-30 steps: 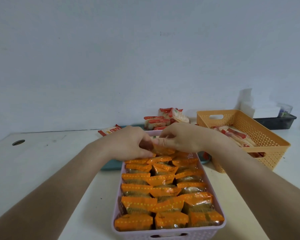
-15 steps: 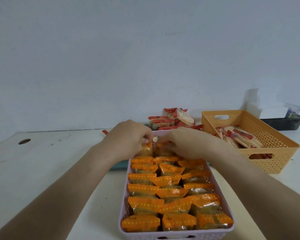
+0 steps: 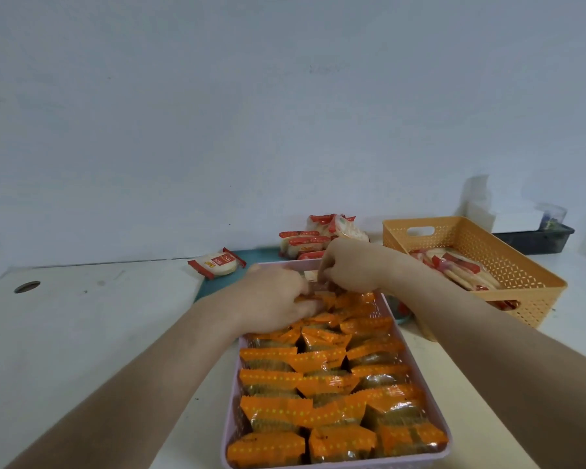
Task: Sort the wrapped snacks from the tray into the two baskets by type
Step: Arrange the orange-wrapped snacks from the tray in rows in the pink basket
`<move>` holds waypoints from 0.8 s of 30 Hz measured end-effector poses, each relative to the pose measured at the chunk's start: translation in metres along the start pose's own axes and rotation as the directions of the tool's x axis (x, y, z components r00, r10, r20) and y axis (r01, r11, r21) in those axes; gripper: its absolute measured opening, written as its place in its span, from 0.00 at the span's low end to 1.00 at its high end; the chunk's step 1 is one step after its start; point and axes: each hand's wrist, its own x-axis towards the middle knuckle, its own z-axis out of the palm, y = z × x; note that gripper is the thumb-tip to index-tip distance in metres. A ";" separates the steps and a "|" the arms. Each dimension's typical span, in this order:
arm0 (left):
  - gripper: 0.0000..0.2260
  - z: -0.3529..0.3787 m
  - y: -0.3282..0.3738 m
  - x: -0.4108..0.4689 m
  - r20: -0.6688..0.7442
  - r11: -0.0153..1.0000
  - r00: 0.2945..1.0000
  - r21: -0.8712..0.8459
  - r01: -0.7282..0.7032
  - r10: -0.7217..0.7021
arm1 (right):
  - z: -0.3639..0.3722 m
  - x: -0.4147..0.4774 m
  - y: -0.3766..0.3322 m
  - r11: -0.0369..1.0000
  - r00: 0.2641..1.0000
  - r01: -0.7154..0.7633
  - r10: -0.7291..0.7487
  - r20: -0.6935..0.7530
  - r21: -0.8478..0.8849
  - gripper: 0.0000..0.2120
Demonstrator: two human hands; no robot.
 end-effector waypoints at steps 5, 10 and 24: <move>0.14 -0.005 -0.003 0.004 0.141 0.999 0.990 0.037 0.022 -0.027 | 0.000 -0.001 -0.014 0.962 0.999 -0.041 0.044 0.007 -0.271 0.11; 0.20 0.003 -0.007 0.003 0.086 0.997 0.996 -0.072 0.005 0.002 | 0.000 0.008 -0.028 0.905 0.987 -0.005 0.074 0.146 -0.426 0.16; 0.19 0.020 -0.005 -0.004 -0.154 0.997 0.988 -0.077 -0.008 -0.004 | -0.012 -0.014 -0.010 0.989 0.962 0.124 -0.140 -0.233 -0.081 0.09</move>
